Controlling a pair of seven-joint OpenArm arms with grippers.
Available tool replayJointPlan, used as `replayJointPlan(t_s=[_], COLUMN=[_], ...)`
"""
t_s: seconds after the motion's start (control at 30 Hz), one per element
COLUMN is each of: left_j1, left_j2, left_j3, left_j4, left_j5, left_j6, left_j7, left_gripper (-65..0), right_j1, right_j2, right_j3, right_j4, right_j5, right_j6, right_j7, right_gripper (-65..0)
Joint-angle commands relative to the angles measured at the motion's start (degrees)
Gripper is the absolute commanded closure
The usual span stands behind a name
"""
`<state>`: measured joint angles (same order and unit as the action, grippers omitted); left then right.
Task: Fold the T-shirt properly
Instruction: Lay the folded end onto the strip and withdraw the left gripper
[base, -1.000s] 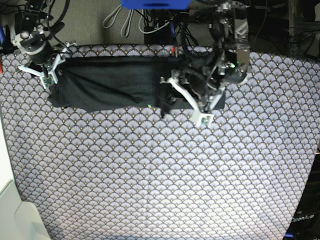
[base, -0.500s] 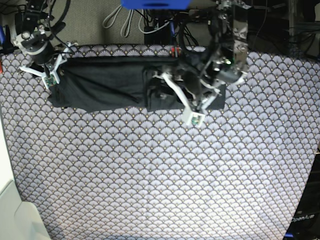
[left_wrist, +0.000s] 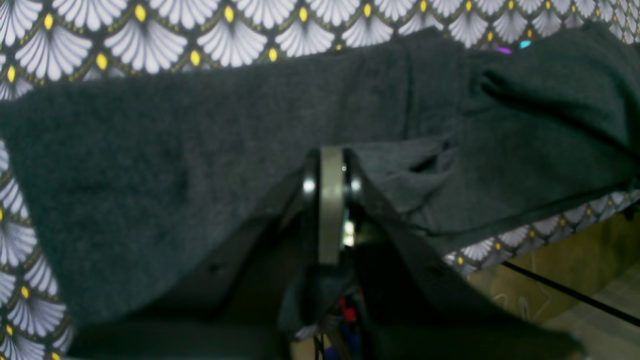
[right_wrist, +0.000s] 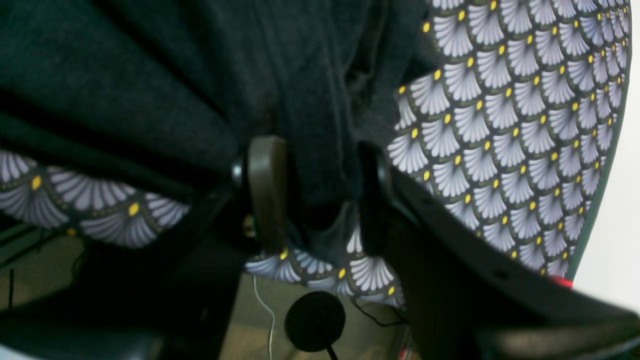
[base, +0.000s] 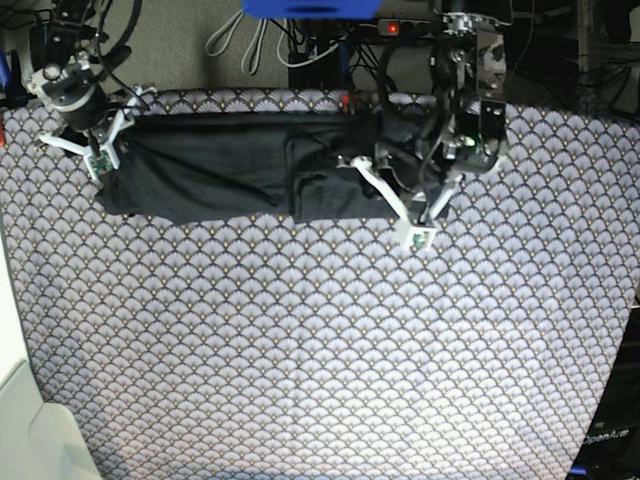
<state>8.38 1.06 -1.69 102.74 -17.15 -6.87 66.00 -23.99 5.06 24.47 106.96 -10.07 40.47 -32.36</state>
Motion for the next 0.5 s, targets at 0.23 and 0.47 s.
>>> replayJointPlan(t_s=[0.23,0.47], left_j1=[-2.0,-3.9], left_j2=[0.3,-2.2], left_j3=[3.1,19.2], left_j4=[-4.1,-4.7], left_j5=[-1.0,-5.3], left_j6=[-0.1,-0.8], left_j7=[-0.2,5.9], left_gripper=[-0.3,-0.3], right_j1=[0.2,0.2], right_j2=[1.4,1.4], right_j3=[0.3,0.3], right_j4=[0.9,0.9], right_j5=[0.4,0.4], right_j6=[-0.5,-0.5], right_j7=[0.9,1.0], right_gripper=[-23.6,-23.6])
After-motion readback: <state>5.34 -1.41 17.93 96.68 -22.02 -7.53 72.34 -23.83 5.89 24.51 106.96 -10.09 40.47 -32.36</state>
